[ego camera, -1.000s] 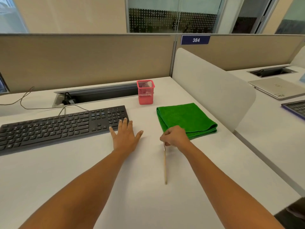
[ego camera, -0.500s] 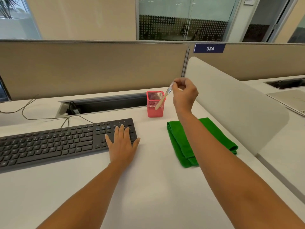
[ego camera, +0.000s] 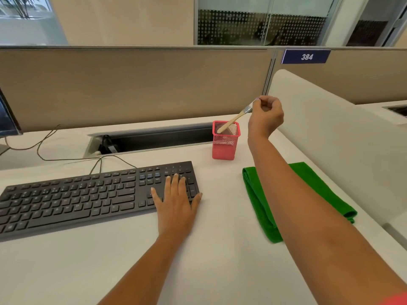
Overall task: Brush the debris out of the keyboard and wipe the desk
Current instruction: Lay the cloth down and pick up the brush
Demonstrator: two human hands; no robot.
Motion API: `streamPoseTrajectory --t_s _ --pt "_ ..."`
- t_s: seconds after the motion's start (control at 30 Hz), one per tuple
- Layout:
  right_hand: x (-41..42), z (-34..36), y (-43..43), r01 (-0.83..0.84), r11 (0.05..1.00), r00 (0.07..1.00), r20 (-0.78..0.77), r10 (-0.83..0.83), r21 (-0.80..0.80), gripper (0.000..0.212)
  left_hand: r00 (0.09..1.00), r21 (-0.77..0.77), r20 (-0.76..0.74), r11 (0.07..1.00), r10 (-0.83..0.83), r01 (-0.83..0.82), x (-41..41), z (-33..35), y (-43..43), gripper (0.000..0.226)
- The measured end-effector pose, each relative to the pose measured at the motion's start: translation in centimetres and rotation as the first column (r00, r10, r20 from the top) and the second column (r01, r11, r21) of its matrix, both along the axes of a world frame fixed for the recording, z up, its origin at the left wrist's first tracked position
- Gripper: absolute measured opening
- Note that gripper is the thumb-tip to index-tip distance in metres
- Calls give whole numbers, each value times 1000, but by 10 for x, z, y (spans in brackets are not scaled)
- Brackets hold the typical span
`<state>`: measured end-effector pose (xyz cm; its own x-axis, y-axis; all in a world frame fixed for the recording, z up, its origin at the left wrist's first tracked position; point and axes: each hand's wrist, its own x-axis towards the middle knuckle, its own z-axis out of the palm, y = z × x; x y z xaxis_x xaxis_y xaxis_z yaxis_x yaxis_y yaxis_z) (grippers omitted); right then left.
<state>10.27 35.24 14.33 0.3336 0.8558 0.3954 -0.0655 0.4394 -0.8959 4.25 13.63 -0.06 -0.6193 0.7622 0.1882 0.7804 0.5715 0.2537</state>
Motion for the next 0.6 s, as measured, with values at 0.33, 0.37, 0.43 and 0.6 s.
streamPoseTrajectory --t_s 0.33,0.37,0.43,0.6 --pt "-13 -30 1 -65 998 984 164 69 -25 10 1000 1 22 1000 -19 19 0 -1 0 100" --pt "-13 -35 -1 -86 995 982 165 94 -54 12 1000 0 18 1000 -21 21 1 -1 0 102" --pt "-13 -45 -7 -135 982 978 143 154 -131 22 1000 2 12 1000 -14 14 1 0 -1 102" --pt "-17 -74 -24 -226 909 936 181 303 -350 74 1000 -23 0 1000 5 -4 1 3 -1 105"
